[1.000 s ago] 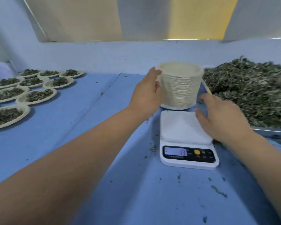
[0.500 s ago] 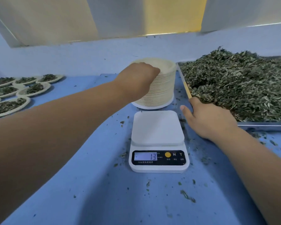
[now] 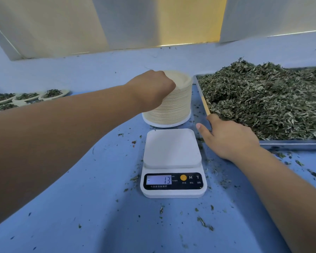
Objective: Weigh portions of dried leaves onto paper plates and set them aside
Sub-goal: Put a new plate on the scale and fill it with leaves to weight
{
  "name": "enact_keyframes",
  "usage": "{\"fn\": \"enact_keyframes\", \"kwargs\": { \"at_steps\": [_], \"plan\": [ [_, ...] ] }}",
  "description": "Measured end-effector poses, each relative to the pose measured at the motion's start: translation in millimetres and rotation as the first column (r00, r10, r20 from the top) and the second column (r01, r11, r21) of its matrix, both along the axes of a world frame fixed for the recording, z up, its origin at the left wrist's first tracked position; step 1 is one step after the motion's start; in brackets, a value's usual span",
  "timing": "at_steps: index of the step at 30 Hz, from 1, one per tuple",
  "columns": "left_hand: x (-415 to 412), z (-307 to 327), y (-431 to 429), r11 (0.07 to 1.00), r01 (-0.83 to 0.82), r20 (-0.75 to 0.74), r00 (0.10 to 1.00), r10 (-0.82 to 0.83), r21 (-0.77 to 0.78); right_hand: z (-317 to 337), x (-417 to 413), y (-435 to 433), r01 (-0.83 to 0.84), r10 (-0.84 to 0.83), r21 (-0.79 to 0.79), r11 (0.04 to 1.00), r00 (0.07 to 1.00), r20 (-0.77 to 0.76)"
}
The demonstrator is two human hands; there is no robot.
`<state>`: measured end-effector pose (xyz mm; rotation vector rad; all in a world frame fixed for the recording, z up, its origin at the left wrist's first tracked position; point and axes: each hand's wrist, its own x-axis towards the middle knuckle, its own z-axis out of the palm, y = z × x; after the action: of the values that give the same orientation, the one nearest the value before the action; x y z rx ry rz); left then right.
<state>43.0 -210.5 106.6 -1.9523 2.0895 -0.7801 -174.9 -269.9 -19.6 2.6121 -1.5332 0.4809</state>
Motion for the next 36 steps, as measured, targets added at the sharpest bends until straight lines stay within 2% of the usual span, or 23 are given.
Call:
{"fn": "enact_keyframes", "kwargs": {
  "at_steps": [4, 10, 21, 23, 26, 28, 30, 33, 36],
  "plan": [
    [-2, 5, -2, 1.0, -0.014, -0.005, 1.0, 0.014, 0.017, -1, -1, 0, -0.006, 0.006, -0.026, 1.0, 1.0, 0.0],
    [-3, 9, -5, 1.0, -0.011, 0.062, 0.998, 0.01, 0.017, -1, -1, -1, -0.005, 0.005, -0.051, 0.999, 1.0, -0.001],
    [-11, 3, -8, 0.995, 0.087, 0.187, 0.978, -0.093, 0.039, -3, -1, -4, -0.004, 0.004, -0.043, 0.999, 1.0, -0.01],
    [-10, 2, -8, 0.993, 0.115, 0.174, 0.978, -0.113, 0.001, -3, -1, -4, -0.004, 0.003, -0.043, 0.999, 1.0, -0.01],
    [-4, -1, -9, 0.986, 0.073, 0.029, 0.997, -0.07, -0.15, -1, -1, -3, 0.0, 0.0, -0.036, 0.999, 1.0, -0.005],
    [0, -4, -8, 0.967, -0.037, -0.146, 0.989, -0.001, -0.254, -1, -1, -2, 0.002, -0.002, -0.027, 1.0, 1.0, 0.001],
    [6, -10, -5, 0.928, -0.141, -0.332, 0.943, 0.02, -0.346, 0, 0, -1, 0.001, -0.001, -0.011, 1.0, 1.0, 0.004],
    [15, -21, 0, 0.845, -0.266, -0.566, 0.823, -0.053, -0.465, 1, 0, 1, 0.014, -0.014, 0.017, 1.0, 1.0, 0.018],
    [15, -35, 11, 0.747, -0.388, -0.756, 0.613, -0.229, -0.541, 2, 1, 3, 0.049, -0.048, -0.004, 0.999, 0.997, 0.056]
  ]
}}
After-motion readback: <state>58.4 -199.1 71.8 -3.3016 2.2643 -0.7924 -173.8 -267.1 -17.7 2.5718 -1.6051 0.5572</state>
